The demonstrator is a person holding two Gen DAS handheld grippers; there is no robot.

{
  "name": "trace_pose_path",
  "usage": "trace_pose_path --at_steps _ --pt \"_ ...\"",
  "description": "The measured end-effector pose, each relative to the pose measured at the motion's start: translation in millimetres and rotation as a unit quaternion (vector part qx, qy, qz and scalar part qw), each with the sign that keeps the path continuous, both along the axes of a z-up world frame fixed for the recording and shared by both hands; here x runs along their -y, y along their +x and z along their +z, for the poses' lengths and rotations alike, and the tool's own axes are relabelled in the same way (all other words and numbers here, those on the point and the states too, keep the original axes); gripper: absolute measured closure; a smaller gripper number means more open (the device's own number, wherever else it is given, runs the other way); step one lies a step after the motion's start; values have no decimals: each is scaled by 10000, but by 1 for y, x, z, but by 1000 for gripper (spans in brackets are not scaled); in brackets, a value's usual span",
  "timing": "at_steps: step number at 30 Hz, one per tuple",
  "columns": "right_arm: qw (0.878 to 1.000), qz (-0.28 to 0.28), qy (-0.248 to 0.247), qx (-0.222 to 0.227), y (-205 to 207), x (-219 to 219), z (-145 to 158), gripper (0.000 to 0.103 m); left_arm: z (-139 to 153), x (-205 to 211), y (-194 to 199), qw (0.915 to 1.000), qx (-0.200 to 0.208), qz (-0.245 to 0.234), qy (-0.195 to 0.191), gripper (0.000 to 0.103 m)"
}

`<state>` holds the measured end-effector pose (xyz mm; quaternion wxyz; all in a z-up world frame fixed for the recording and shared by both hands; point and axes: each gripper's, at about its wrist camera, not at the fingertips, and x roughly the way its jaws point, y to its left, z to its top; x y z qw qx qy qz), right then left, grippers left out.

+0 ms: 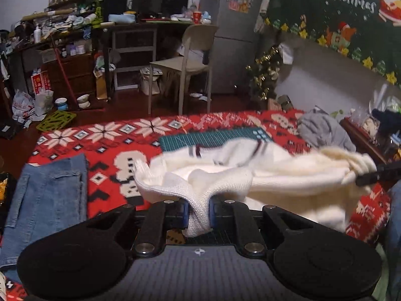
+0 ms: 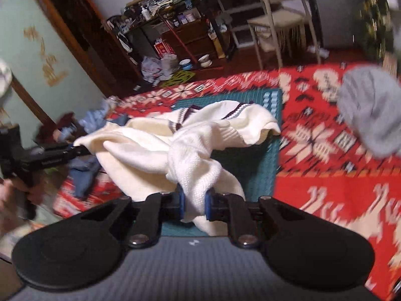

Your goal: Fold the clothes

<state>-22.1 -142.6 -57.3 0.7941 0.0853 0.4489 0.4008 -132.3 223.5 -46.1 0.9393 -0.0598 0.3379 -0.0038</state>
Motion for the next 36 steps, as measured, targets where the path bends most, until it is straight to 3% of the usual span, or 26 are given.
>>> trace_pose_path --at_steps 3,8,13,22,28,32,35,36 --pt "9993 -182 230 -233 8 3 -3 87 2 -10 14 9996 -41 231 -174 89" --pt "9986 -532 2 -16 36 -5 -18 87 -14 -16 56 9984 -213 493 -189 89" --pt "9962 -653 -370 451 72 -26 -31 87 -40 -17 99 9969 -508 580 149 89" --pt "9873 -757 -1078 883 141 -74 -72 87 -83 -15 161 9904 -865 521 940 89" --pt "9777 -1133 -1234 1270 188 -98 -75 86 -84 -20 204 9897 -606 849 985 89" --pt "9793 -1304 -1065 1126 198 -93 -77 77 -84 -24 208 9907 -612 897 817 84" --pt "9798 -1285 -1068 1099 191 -82 -79 61 -85 -30 194 9914 -567 989 641 66" --pt "9801 -1266 -1072 1087 185 -76 -80 57 -86 -34 187 9915 -611 1003 555 65"
